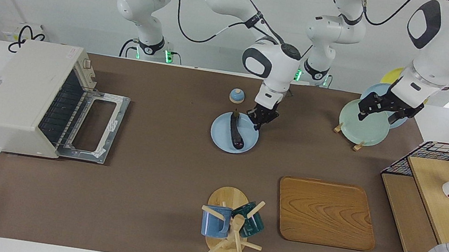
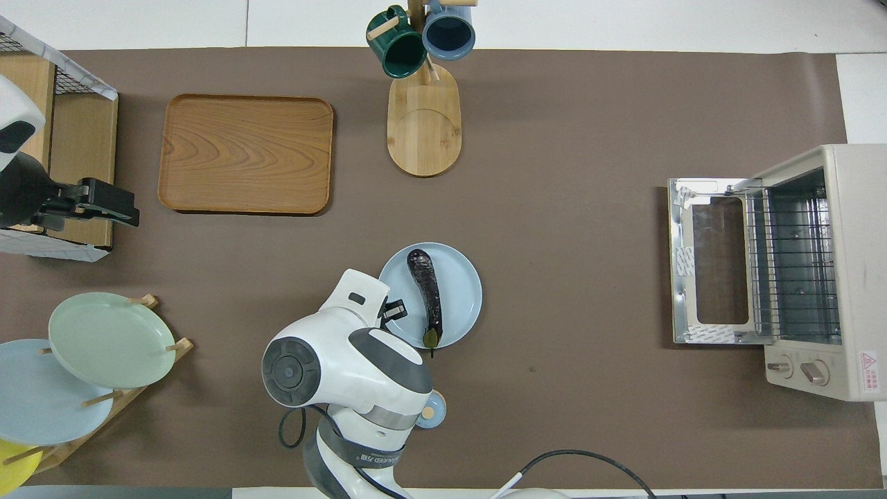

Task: Put eggplant into oven
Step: 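Carry the plate with the eggplant into the oven with the right gripper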

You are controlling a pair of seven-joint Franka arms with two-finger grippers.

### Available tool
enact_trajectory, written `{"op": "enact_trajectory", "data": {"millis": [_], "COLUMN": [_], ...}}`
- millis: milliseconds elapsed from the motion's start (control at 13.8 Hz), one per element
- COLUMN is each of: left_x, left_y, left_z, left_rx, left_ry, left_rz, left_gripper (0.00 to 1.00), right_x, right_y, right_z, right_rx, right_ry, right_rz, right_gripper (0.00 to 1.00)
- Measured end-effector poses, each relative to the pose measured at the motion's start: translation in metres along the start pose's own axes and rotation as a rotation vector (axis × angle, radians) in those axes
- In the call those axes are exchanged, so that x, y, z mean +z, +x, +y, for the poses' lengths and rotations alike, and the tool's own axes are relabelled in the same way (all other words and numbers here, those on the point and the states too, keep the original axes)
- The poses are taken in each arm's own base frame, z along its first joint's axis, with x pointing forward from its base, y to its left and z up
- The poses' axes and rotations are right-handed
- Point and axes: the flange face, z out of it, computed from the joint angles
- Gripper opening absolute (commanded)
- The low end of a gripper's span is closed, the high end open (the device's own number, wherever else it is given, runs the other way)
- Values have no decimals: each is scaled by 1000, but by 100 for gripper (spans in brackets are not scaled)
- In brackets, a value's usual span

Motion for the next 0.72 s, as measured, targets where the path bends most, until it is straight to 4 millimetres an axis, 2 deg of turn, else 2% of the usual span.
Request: {"op": "enact_trajectory", "data": {"millis": [145,217,289,362,434,579,651,723], "left_x": [0,0,0,0,0,0,0,0], "left_y": [0,0,0,0,0,0,0,0], "left_z": [0,0,0,0,0,0,0,0], "left_rx": [0,0,0,0,0,0,0,0], "left_ry": [0,0,0,0,0,0,0,0], "left_rz": [0,0,0,0,0,0,0,0], "left_gripper": [100,100,100,100,100,100,100,100], "right_x": [-12,-21,-30,-39,-45,-42,-37,-32], "right_y": [2,5,12,24,38,56,54,46], "right_z": [10,22,45,75,117,224,272,311], "right_rx": [0,15,49,97,160,248,269,292], "right_ry": [-62,-88,-105,-111,-111,-108,-108,-107], "right_rz": [-37,-53,-65,-71,-79,-112,-139,-164], "right_gripper": [0,0,0,0,0,0,0,0]}}
